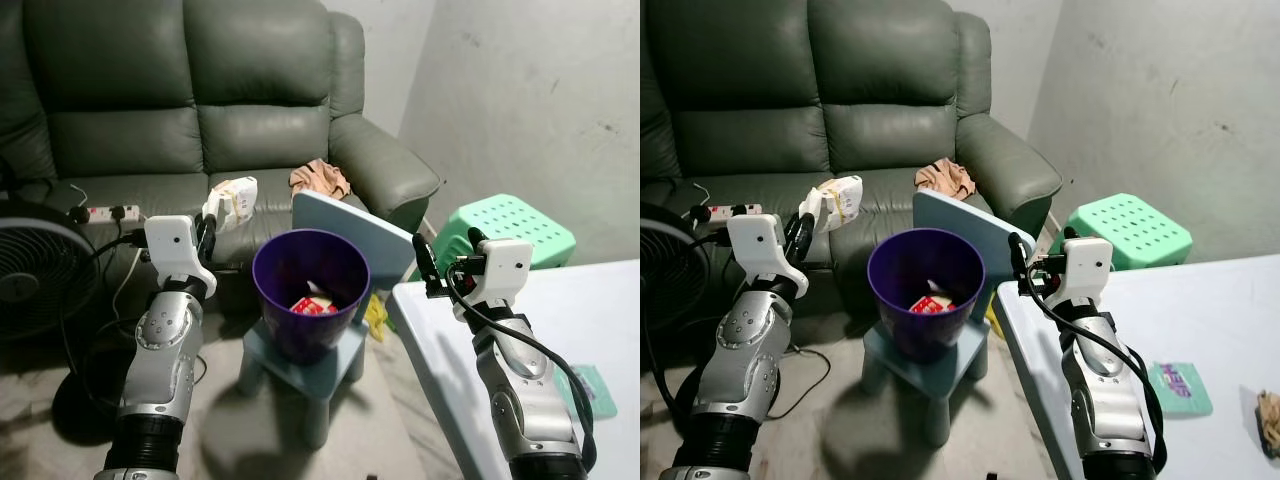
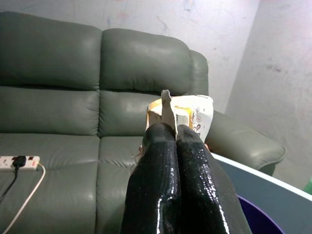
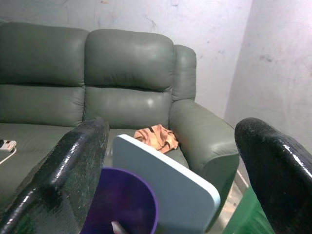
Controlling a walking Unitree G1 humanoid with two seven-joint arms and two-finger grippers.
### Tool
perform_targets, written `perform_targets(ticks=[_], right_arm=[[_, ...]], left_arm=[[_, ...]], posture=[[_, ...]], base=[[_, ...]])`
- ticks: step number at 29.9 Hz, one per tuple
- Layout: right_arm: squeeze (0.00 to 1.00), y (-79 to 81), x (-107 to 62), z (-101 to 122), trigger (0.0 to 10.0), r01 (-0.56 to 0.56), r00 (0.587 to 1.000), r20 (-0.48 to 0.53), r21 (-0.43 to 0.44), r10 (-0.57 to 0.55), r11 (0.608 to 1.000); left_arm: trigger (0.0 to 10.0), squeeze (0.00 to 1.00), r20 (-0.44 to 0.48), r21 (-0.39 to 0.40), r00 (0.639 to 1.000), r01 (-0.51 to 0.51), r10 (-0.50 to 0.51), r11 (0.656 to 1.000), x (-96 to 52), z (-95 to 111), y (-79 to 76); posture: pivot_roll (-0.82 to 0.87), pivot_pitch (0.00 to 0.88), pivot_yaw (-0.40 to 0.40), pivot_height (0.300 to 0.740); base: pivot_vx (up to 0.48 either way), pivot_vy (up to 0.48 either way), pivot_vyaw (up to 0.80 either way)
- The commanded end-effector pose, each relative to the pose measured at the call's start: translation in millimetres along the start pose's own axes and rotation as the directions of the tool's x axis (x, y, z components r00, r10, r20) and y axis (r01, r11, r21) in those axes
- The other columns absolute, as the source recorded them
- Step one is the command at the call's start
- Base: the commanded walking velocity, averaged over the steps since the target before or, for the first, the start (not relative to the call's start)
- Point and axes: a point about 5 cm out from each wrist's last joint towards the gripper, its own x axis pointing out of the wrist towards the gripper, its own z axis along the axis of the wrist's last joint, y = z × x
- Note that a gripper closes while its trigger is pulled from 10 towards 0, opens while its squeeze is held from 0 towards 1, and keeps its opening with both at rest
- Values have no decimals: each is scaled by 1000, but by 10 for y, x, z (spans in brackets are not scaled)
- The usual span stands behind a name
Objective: Picking trash to rubbish bin
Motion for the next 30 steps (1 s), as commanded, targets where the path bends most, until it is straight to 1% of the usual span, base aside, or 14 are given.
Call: perform_targets(ticks=[1, 16, 20, 22, 26, 30], right_arm=[[0, 8, 23, 38, 10000, -9, 1000, 13, 3, 9, 1000], [0, 34, 17, 34, 10000, -27, 1000, 15, 6, 27, 1000], [0, 39, 12, 30, 10000, -33, 999, 14, 6, 33, 999], [0, 49, 6, 30, 10000, -42, 999, 13, 5, 42, 999], [0, 57, -2, 34, 10000, -58, 998, 13, 5, 58, 998], [0, 75, -14, 54, 10000, -99, 995, 15, 4, 99, 995]], left_arm=[[10000, 0, 3, -3, 1000, 15, -15, 1000, 35, 31, -33], [10000, 0, 6, -4, 1000, 26, -26, 1000, 46, 36, -54], [10000, 0, 9, 12, 1000, 21, -21, 1000, 42, 38, -58], [10000, 0, 55, 15, 998, 31, -32, 999, 27, 68, -84], [10000, 0, 39, -10, 998, 40, -40, 999, 14, 44, -107], [10000, 0, 31, -9, 999, 39, -39, 999, -39, -10, -85]], posture=[[55, 0, -97, 740], [53, 0, -94, 740], [52, 0, -95, 740], [51, 0, -97, 740], [51, 0, -98, 740], [49, 0, -103, 740]], base=[[300, 0, 0], [325, 0, 0], [298, 0, 0], [0, 0, 0], [0, 0, 0], [0, 0, 0]])
